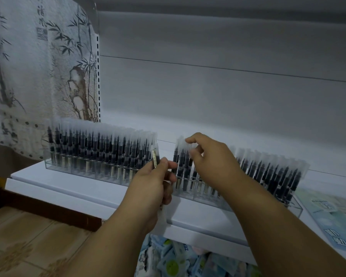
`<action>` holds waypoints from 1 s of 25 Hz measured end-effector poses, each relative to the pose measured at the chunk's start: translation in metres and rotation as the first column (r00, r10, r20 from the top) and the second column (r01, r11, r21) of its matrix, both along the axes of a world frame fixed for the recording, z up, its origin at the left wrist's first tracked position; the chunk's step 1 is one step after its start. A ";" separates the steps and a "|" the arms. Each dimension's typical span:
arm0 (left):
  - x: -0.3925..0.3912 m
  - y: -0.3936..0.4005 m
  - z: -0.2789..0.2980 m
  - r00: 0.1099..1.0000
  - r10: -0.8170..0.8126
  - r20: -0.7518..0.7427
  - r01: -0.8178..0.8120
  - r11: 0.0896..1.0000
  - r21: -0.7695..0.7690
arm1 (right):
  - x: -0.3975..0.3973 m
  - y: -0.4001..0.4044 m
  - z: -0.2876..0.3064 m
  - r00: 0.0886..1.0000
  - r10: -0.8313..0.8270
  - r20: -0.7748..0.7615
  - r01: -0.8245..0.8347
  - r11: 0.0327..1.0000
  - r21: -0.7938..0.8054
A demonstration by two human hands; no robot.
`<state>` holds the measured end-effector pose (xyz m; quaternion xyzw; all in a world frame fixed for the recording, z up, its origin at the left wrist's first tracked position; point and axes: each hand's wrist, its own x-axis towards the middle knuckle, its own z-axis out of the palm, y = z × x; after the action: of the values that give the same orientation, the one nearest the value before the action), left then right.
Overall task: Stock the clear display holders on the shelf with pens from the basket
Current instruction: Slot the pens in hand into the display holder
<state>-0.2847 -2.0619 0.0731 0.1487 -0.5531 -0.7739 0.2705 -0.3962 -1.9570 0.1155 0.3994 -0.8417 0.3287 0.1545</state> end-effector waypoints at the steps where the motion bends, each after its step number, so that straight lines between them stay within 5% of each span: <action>1: -0.001 -0.001 0.000 1.000 -0.007 -0.007 0.007 1.000 0.008 | 0.001 0.003 0.002 0.997 -0.037 -0.072 0.039 0.999 0.031; 3: -0.001 -0.002 0.000 0.998 -0.064 -0.022 0.065 0.998 0.015 | 0.008 0.009 0.002 0.987 -0.052 -0.154 0.045 0.998 -0.049; 5: 0.000 0.000 0.000 0.983 -0.179 -0.029 0.178 0.984 -0.015 | 0.020 0.010 0.005 0.985 0.128 0.116 -0.095 0.962 -0.258; 7: 0.000 0.006 0.001 0.961 -0.277 0.008 0.276 0.956 -0.102 | 0.032 0.008 0.012 0.810 0.364 0.459 -0.189 0.904 -0.384; 10: 0.001 0.011 0.003 0.947 -0.320 0.031 0.320 0.931 -0.175 | 0.034 0.010 0.018 0.722 0.441 0.533 -0.182 0.865 -0.468; 15: 0.005 0.010 -0.002 0.985 -0.169 0.041 0.173 0.973 -0.149 | 0.018 0.025 0.010 0.929 0.143 0.341 0.103 0.786 -0.609; 18: 0.003 0.006 0.002 0.996 -0.081 -0.026 0.078 0.992 -0.104 | 0.018 0.026 -0.011 0.960 -0.204 -0.194 0.127 0.929 -0.347; 21: 0.002 0.005 0.012 0.994 -0.108 -0.019 0.104 0.981 -0.166 | 0.018 0.029 -0.024 0.786 -0.091 -0.611 0.031 0.994 -0.109; 23: 0.003 0.008 0.014 0.994 -0.111 -0.022 0.106 0.982 -0.159 | 0.013 0.032 -0.025 0.757 -0.002 -0.653 -0.017 1.000 -0.023; 25: 0.005 0.010 0.014 0.995 -0.087 -0.050 0.082 0.992 -0.095 | 0.010 0.031 -0.024 0.827 0.040 -0.561 -0.037 0.999 0.015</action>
<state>-0.2797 -2.0521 0.0868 0.0914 -0.5869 -0.7617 0.2589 -0.3860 -1.9258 0.0913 0.4955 -0.7516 0.1984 0.3875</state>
